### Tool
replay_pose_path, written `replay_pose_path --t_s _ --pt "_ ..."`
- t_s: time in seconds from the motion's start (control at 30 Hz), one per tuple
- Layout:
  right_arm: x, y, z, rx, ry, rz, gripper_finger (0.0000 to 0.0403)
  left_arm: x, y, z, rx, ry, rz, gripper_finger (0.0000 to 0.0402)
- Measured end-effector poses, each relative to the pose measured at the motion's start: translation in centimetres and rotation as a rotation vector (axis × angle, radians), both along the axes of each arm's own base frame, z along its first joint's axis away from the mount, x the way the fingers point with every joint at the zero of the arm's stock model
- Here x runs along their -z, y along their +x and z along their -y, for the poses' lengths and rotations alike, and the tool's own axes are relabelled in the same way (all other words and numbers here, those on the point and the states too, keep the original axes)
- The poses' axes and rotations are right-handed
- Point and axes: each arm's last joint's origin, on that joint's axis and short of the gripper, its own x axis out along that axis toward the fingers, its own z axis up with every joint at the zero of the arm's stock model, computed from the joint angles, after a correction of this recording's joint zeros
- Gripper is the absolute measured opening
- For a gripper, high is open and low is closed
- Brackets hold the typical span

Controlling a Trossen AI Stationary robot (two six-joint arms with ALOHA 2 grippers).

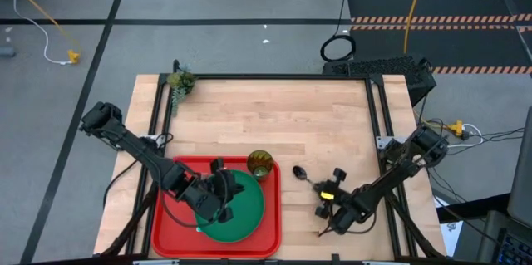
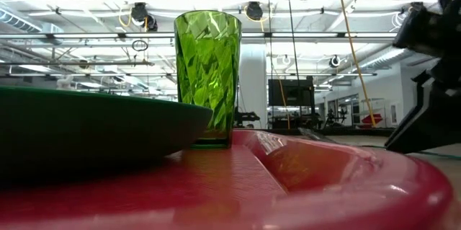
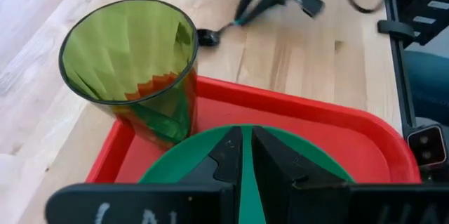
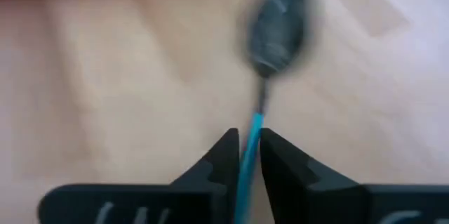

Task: Pick and place plate/cup/fork/spoon on tray
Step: Put the blue spoon on the red tray to the left of the purple fork

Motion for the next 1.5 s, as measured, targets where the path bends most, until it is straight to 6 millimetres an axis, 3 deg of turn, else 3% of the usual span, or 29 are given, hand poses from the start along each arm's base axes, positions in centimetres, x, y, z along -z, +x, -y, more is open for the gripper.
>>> replay_pose_path --t_s 0.3,0.7,1.0,1.27,1.37,1.5 --pt "-2.1 -1.0 2.5 0.016 0.002 -0.061 0.0006 0.0 0.1 -0.2 -0.025 0.018 0.015 0.0035" --pt "-4.7 -2.1 4.3 -0.014 0.076 -0.005 0.0116 -0.1 0.1 -0.2 -0.049 0.039 0.032 0.0035" --pt "-2.1 -1.7 5.5 -0.064 0.240 0.099 0.0143 -0.1 0.1 -0.2 -0.057 0.031 0.035 0.0035" --pt "-0.9 -1.6 5.9 -0.079 0.195 0.050 0.0143 -0.2 0.2 -0.2 -0.059 0.018 0.049 0.0035" --pt "-0.6 -1.5 5.9 -0.081 0.177 0.037 0.0128 -0.3 0.2 -0.1 -0.059 0.013 0.057 0.0035" --pt "-0.4 -1.5 6.0 -0.077 0.149 0.036 0.0079 -0.2 0.2 -0.1 -0.056 0.017 0.055 0.0035"
